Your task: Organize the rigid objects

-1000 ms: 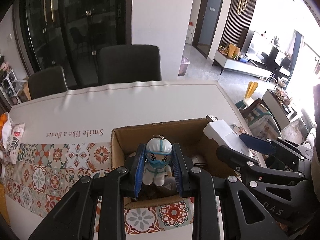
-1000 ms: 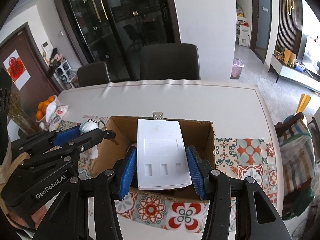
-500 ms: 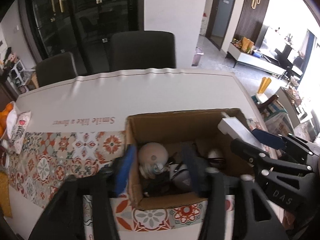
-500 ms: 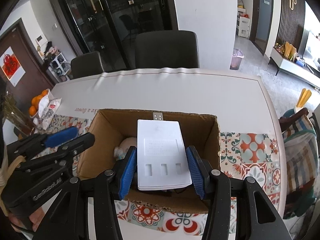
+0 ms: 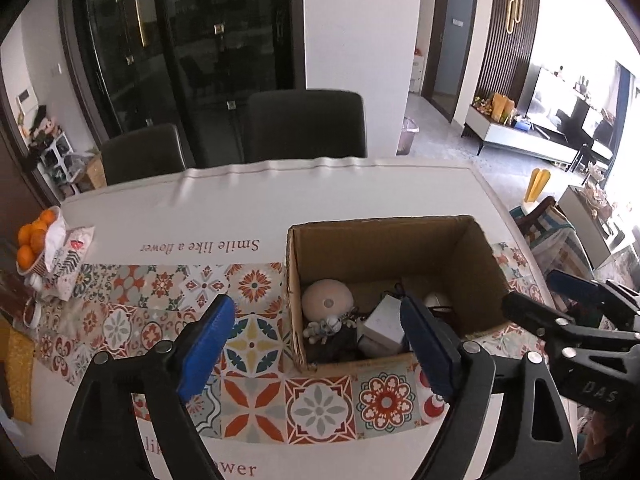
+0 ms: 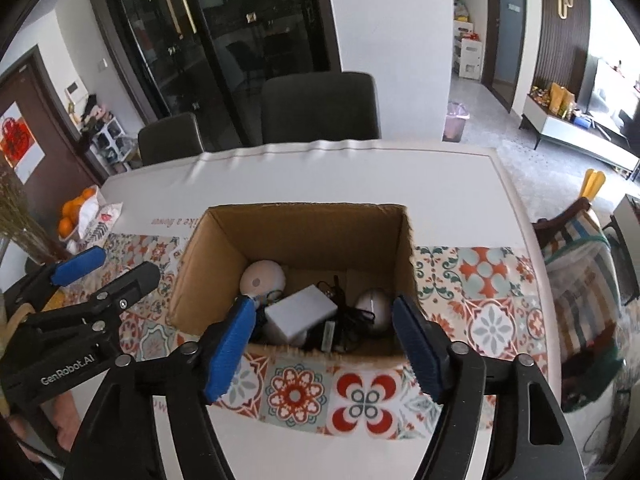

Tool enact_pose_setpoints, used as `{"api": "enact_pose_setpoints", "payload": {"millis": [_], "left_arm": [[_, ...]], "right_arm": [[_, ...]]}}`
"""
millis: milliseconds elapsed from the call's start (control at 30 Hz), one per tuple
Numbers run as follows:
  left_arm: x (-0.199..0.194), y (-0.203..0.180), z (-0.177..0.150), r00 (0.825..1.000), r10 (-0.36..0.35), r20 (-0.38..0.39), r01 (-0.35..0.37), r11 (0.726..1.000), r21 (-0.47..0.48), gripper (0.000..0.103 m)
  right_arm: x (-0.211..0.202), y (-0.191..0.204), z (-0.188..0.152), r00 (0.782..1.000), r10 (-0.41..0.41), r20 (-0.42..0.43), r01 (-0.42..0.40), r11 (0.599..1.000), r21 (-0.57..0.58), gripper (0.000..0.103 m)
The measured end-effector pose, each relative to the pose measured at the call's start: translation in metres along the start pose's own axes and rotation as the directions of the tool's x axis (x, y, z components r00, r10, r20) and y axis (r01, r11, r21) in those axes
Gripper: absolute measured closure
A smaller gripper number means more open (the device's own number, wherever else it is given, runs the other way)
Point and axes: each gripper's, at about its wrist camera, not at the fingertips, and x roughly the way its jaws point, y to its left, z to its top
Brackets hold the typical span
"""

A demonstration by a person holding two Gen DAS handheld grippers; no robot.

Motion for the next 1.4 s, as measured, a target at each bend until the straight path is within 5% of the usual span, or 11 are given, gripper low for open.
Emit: {"api": "enact_pose_setpoints", "payload": {"millis": [467, 1400], "left_arm": [[-0.076, -0.016, -0.047, 0.993, 0.021, 0.117, -0.028, 0.998, 0.055, 0.0], [-0.15, -0.017, -0.08, 0.977, 0.053, 0.209, -0.055, 0.998, 0.007, 0.0]], "right_arm": [[-0.098, -0.002, -0.052, 0.984, -0.061, 0.166, 0.057, 0.998, 0.029, 0.01], [-0.162, 0.002, -0.093, 0.967, -0.021, 0.253, 0.016, 1.0, 0.023, 0.01]]}}
